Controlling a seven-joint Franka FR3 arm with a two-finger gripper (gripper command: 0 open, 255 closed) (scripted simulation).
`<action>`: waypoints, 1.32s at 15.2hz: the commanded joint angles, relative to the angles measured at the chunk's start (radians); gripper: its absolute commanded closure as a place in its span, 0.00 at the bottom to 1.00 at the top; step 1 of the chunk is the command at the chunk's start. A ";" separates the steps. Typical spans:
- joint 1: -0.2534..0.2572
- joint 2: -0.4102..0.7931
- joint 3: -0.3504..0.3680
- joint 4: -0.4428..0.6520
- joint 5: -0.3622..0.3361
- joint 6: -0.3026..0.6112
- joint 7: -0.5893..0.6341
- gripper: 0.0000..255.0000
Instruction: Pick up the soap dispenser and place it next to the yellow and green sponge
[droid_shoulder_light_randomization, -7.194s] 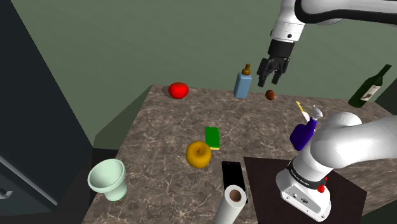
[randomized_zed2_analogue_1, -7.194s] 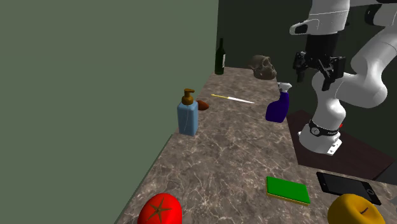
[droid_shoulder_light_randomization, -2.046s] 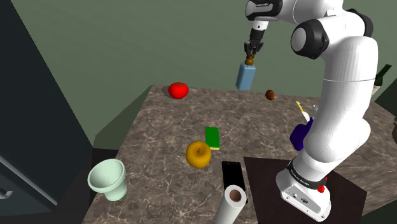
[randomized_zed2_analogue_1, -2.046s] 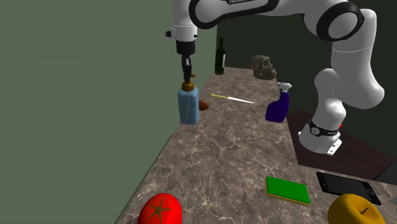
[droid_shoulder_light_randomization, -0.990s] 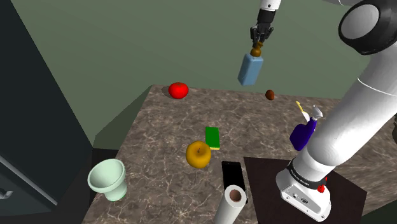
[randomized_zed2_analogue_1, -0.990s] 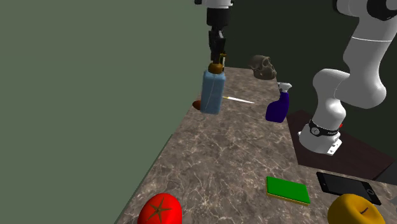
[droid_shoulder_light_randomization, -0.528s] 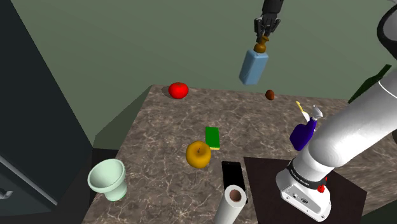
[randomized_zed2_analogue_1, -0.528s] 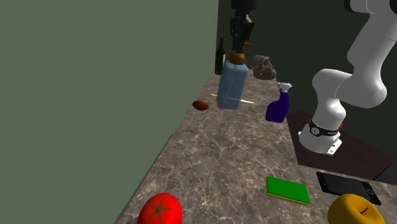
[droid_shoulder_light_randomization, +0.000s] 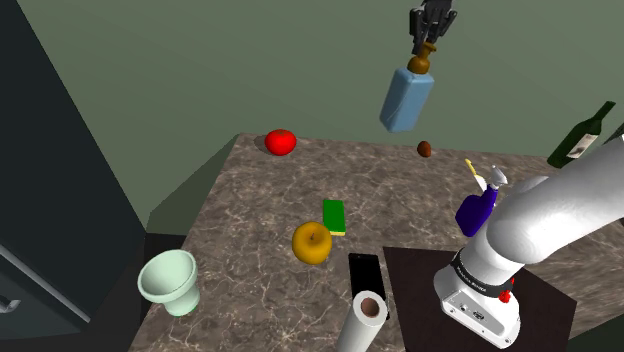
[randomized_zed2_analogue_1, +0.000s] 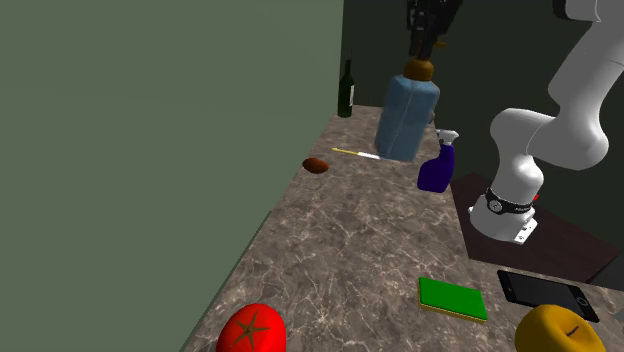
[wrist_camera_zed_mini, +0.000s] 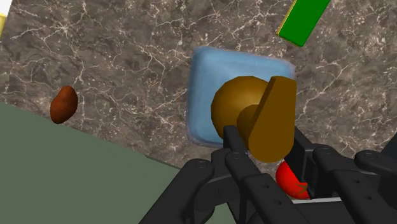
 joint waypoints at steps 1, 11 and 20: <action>0.009 -0.034 0.030 0.014 0.003 -0.051 0.037 1.00; 0.020 -0.125 0.079 -0.085 0.011 -0.045 0.100 1.00; 0.016 -0.186 0.078 -0.265 0.006 0.073 0.107 1.00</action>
